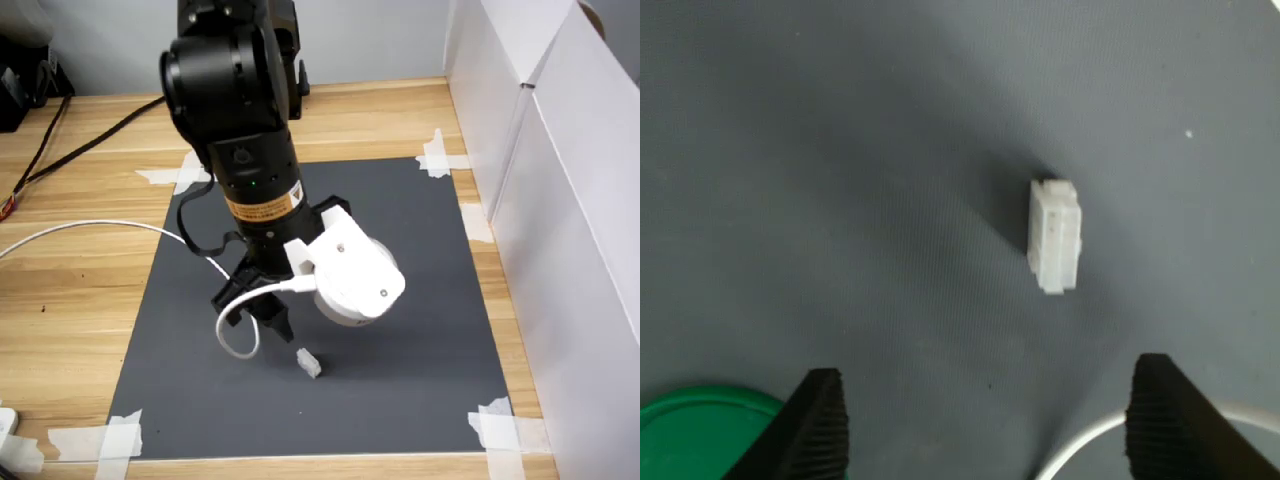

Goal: Grasp a white terminal and put it in the green lid.

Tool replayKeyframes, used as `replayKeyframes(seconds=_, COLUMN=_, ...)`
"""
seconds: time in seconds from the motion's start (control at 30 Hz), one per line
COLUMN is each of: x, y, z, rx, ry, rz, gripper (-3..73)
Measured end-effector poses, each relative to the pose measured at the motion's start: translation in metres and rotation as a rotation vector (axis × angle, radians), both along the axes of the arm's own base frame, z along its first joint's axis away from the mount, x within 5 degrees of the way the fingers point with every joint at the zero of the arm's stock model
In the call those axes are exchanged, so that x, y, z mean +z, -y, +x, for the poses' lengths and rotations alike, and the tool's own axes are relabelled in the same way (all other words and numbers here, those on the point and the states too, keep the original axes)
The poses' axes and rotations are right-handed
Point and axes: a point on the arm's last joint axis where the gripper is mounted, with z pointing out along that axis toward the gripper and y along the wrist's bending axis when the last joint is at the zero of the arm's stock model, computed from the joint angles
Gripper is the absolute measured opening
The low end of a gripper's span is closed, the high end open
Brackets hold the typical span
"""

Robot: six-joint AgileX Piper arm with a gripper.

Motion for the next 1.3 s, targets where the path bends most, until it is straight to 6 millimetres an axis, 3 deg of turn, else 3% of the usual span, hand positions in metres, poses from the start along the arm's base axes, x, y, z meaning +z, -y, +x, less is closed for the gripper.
replayKeyframes(seconds=0.2, x=0.0, y=-0.011, z=-0.002, rx=0.019, ry=-0.001, rz=0.005, gripper=67.3)
replayKeyframes(seconds=0.7, x=0.001, y=0.017, z=0.007, rx=-0.016, ry=0.062, rz=-0.058, gripper=67.1)
replayKeyframes(seconds=0.97, x=0.0, y=0.012, z=0.011, rx=-0.021, ry=0.06, rz=-0.023, gripper=67.0)
replayKeyframes(seconds=1.3, x=-0.024, y=0.001, z=0.017, rx=-0.023, ry=0.013, rz=-0.038, gripper=66.9)
